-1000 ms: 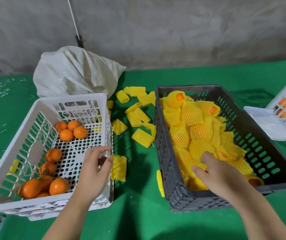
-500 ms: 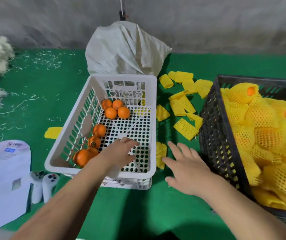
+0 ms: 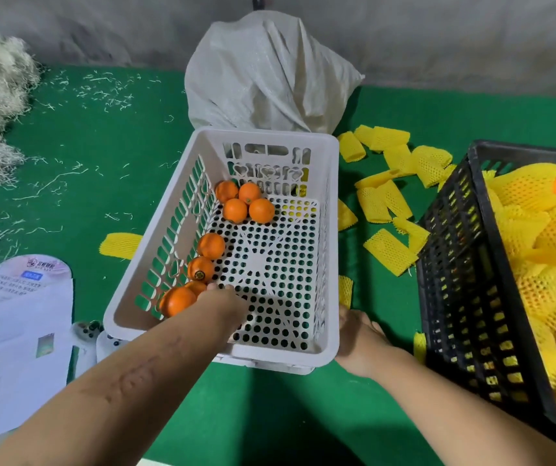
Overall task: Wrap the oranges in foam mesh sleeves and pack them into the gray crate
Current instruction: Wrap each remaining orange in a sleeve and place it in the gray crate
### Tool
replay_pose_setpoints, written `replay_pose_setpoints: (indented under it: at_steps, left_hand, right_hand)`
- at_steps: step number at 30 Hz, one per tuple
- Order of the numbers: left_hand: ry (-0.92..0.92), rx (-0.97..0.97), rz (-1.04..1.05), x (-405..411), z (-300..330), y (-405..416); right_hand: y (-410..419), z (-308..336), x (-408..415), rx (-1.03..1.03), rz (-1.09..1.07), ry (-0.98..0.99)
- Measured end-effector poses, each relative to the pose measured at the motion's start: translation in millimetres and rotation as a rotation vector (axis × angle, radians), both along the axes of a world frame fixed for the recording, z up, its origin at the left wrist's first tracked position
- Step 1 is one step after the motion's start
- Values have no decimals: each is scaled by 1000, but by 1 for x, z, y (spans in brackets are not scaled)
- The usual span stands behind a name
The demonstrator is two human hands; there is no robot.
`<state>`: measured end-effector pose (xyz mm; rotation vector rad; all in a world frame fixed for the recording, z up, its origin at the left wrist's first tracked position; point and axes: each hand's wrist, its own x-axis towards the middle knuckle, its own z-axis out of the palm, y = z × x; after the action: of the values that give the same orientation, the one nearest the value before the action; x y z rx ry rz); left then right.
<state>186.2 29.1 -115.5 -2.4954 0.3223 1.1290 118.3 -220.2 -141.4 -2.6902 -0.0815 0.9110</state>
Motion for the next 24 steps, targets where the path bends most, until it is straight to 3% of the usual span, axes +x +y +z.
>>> replay_pose_setpoints:
  at_steps: [7,10,14,16,20,22,24]
  left_hand:
    - [45,-81,-2,-11,5,-5]
    - [129,-49,79,-6,12,-5]
    - [-4,-170,9,1,19,-7]
    - [-87,-431,121,1,30,-7]
    - [-241,-1233,482,-18,65,-19]
    - [-210,-1549,580,-38,80,-39]
    - [-157,-1736,645,-57,87,-60]
  right_hand:
    - [-7,12,-13,413,-480,-461]
    - [-8,27,-15,614,-695,-542]
    - [-10,51,-18,781,-853,-544]
    - [-14,63,-21,824,-854,-603]
    - [-15,92,-25,865,-820,-717]
    - [-8,105,-26,885,-816,-785]
    - [-1,114,-27,888,-799,-858]
